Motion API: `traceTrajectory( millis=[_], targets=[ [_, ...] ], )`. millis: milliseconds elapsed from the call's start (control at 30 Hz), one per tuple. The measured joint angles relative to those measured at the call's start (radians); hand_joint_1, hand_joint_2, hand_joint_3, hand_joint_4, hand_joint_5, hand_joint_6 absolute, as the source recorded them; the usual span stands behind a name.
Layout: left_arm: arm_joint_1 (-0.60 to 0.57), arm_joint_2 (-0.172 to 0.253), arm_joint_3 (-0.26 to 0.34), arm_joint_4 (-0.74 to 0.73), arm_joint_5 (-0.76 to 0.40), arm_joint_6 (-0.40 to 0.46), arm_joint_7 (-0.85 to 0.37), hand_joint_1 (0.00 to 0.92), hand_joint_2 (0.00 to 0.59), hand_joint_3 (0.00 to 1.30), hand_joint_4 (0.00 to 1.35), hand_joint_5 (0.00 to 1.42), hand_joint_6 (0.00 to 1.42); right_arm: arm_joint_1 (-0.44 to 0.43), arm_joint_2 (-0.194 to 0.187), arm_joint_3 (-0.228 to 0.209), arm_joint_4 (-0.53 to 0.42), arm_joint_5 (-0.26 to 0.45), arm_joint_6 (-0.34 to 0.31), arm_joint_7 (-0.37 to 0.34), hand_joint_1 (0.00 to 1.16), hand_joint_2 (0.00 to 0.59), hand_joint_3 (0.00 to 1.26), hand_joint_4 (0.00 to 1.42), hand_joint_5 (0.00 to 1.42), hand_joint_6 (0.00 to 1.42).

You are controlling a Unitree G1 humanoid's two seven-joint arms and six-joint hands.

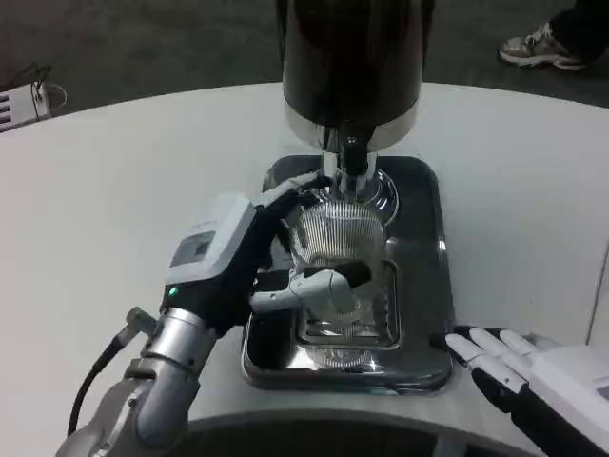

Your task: Grasp the cup under the faucet to collect the drink, then remove the cup.

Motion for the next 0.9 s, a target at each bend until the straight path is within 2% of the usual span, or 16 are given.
traceTrajectory(
  millis=[167, 367, 500, 633, 733, 900],
  targets=[
    [0.008, 0.023, 0.01, -0.041, -0.004, 0.014, -0.008, 0.087, 0.002, 0.17, 0.05, 0.25, 0.33, -0.007, -0.01, 0.005, 0.011, 0.021, 0.0, 0.0, 0.52, 0.423, 0.04, 0.0, 0.0, 0.0],
    [0.065, 0.036, 0.037, -0.123, -0.041, 0.009, -0.013, 0.086, 0.004, 0.17, 0.04, 0.24, 0.33, -0.015, -0.02, 0.024, 0.031, 0.027, 0.0, 0.0, 0.51, 0.423, 0.04, 0.0, 0.0, 0.0],
    [0.149, 0.057, 0.08, -0.222, -0.086, -0.008, -0.032, 0.023, 0.024, 0.28, 0.22, 0.36, 0.45, -0.016, -0.02, 0.025, 0.036, 0.027, 0.001, -0.001, 0.51, 0.423, 0.04, 0.0, 0.0, 0.0],
    [0.263, 0.068, 0.178, -0.373, -0.216, -0.068, -0.06, 0.0, 0.036, 0.34, 0.31, 0.41, 0.5, -0.014, -0.02, 0.017, 0.037, 0.034, 0.004, -0.007, 0.51, 0.423, 0.05, 0.0, 0.0, 0.0],
    [0.275, 0.083, 0.22, -0.459, -0.303, -0.074, -0.129, 0.0, 0.037, 0.35, 0.33, 0.42, 0.49, -0.013, -0.021, 0.015, 0.037, 0.038, 0.005, -0.01, 0.51, 0.423, 0.05, 0.0, 0.0, 0.0],
    [0.265, 0.098, 0.247, -0.578, -0.454, -0.046, -0.289, 0.0, 0.049, 0.33, 0.33, 0.4, 0.45, -0.014, -0.028, 0.017, 0.04, 0.041, 0.005, -0.011, 0.51, 0.423, 0.05, 0.0, 0.0, 0.0]
  ],
)
